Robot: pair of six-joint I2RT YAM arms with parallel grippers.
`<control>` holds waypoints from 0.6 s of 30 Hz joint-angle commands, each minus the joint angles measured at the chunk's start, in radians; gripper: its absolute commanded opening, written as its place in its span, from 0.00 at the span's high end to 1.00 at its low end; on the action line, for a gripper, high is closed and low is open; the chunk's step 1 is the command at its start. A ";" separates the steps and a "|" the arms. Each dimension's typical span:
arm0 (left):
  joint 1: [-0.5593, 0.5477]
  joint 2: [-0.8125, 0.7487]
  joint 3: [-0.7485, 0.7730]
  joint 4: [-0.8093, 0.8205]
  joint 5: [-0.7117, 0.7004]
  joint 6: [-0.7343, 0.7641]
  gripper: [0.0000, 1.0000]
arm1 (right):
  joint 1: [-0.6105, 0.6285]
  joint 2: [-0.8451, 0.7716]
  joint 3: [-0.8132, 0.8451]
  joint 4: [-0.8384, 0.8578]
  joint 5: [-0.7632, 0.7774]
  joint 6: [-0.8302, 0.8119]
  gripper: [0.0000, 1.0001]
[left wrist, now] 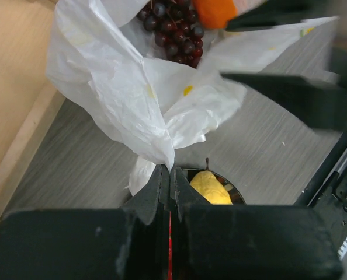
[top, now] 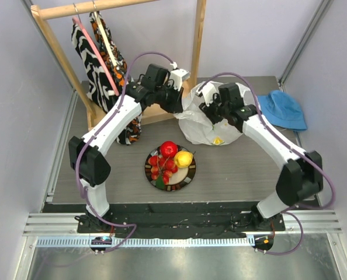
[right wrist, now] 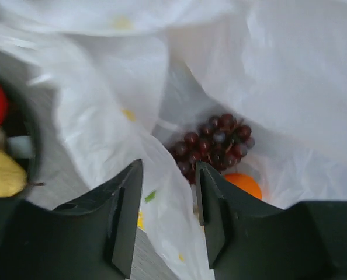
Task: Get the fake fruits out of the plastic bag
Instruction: Adjust the plastic bag at the center of the board.
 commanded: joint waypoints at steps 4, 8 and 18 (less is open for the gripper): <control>-0.003 -0.155 -0.129 -0.001 0.067 -0.023 1.00 | -0.029 0.074 -0.070 0.069 0.152 0.143 0.57; -0.011 -0.175 -0.187 0.003 0.088 -0.039 1.00 | 0.003 -0.024 -0.199 -0.071 0.022 0.142 0.58; -0.075 -0.175 -0.288 0.037 0.120 -0.088 1.00 | 0.004 -0.134 -0.199 -0.388 -0.143 0.087 0.27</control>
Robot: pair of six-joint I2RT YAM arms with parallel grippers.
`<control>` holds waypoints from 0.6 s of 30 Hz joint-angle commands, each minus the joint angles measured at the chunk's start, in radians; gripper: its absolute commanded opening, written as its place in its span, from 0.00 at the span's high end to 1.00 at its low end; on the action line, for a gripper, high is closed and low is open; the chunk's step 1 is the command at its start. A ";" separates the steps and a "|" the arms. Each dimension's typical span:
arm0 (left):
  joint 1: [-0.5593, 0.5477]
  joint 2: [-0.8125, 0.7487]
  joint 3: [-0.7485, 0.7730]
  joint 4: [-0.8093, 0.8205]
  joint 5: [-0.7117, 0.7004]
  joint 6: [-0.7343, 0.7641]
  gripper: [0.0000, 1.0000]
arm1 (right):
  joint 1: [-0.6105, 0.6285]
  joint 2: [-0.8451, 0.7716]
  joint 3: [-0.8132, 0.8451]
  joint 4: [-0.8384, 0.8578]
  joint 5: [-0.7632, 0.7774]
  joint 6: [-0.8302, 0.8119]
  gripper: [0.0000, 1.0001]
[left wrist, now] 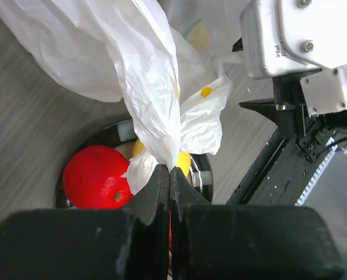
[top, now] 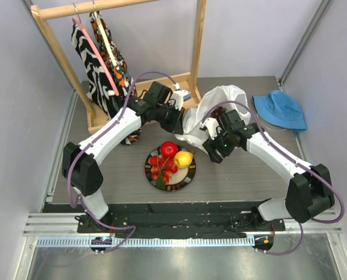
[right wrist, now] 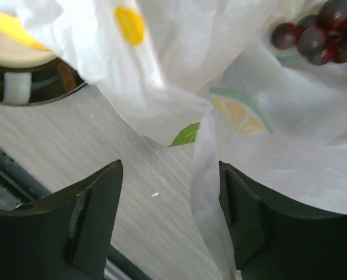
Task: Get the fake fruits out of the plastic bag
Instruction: Adjust the plastic bag at the center of the board.
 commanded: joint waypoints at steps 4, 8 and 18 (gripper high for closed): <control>-0.046 -0.028 -0.014 0.037 0.028 -0.016 1.00 | -0.052 -0.050 0.258 -0.180 -0.124 -0.048 0.22; -0.054 -0.037 -0.032 0.037 0.011 -0.005 1.00 | -0.106 -0.038 0.395 -0.164 -0.188 -0.018 0.25; -0.054 -0.056 -0.051 0.029 0.006 -0.001 1.00 | -0.137 0.088 0.352 0.007 -0.089 -0.045 0.64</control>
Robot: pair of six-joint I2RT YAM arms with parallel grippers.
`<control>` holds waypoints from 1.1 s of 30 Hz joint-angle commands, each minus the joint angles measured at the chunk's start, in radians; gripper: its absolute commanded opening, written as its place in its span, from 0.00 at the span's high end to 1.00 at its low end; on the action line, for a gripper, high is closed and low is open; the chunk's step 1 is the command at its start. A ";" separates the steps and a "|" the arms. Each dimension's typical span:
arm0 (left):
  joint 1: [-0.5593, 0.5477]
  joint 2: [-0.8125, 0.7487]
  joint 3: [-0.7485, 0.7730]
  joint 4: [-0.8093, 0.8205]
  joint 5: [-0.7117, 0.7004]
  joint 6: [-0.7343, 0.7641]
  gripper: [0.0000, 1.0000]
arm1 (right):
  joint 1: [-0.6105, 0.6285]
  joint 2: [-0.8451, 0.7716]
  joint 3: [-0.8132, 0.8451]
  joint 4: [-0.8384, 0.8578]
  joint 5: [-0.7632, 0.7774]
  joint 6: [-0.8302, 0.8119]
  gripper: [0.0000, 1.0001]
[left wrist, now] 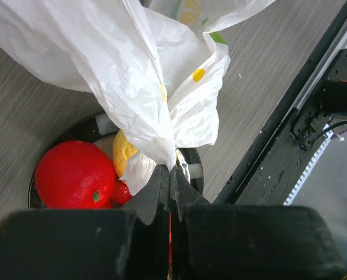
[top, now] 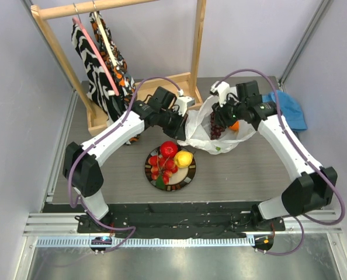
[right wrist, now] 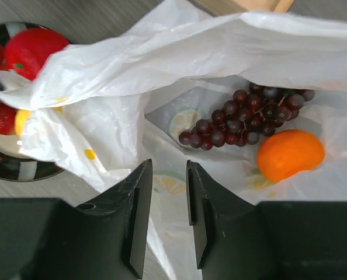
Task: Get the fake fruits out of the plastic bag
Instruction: Adjust the plastic bag at the center of the board, then take out the fake fruit from the plastic bag.
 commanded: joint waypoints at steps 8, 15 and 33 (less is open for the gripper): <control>-0.002 -0.047 0.015 0.032 -0.008 0.021 1.00 | 0.000 0.223 -0.034 0.134 0.319 -0.028 0.60; -0.002 -0.042 0.014 0.032 0.004 0.024 1.00 | -0.022 0.334 0.001 0.234 0.460 0.024 0.54; -0.018 -0.059 -0.008 0.019 0.011 0.042 1.00 | -0.063 0.616 0.104 0.414 0.733 -0.040 0.18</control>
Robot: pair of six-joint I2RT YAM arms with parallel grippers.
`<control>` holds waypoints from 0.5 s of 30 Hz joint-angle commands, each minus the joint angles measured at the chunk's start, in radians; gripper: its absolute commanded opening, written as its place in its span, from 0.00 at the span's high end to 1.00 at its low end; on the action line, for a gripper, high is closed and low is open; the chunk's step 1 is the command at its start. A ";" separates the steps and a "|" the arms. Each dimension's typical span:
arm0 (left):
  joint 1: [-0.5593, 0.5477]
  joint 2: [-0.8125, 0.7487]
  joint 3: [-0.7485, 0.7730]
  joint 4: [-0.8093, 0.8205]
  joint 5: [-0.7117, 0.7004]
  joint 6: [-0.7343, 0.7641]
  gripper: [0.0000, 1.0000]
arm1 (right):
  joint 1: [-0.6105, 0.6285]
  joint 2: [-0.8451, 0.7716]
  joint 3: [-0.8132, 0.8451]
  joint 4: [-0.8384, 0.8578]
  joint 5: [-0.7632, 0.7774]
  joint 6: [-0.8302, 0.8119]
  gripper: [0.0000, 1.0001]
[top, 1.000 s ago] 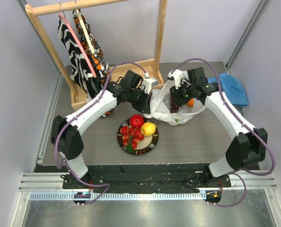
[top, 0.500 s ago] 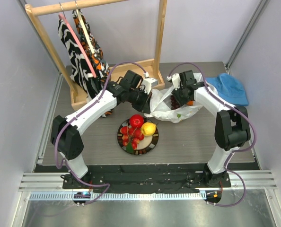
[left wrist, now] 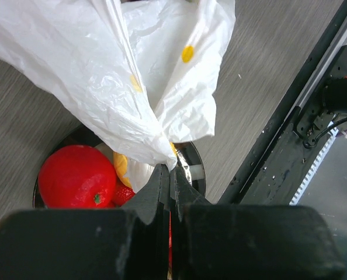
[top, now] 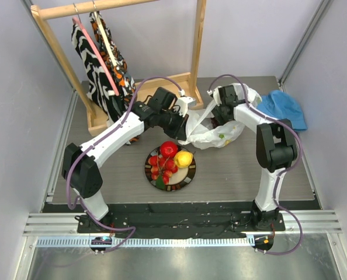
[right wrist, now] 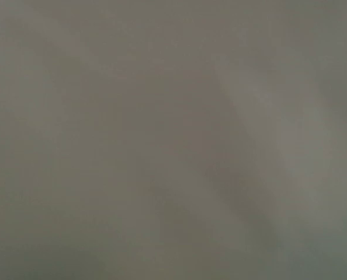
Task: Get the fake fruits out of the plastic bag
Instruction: Take out the fake fruit from the plastic bag.
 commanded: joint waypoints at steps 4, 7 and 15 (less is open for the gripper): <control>-0.005 -0.046 -0.008 -0.005 0.016 0.018 1.00 | -0.038 0.149 0.121 0.139 0.136 -0.062 0.20; -0.008 -0.042 -0.007 -0.007 0.015 0.016 1.00 | -0.067 0.172 0.159 0.147 0.121 -0.077 0.41; -0.030 0.053 0.146 -0.004 -0.028 0.030 1.00 | -0.109 -0.098 0.072 -0.040 -0.320 0.001 0.67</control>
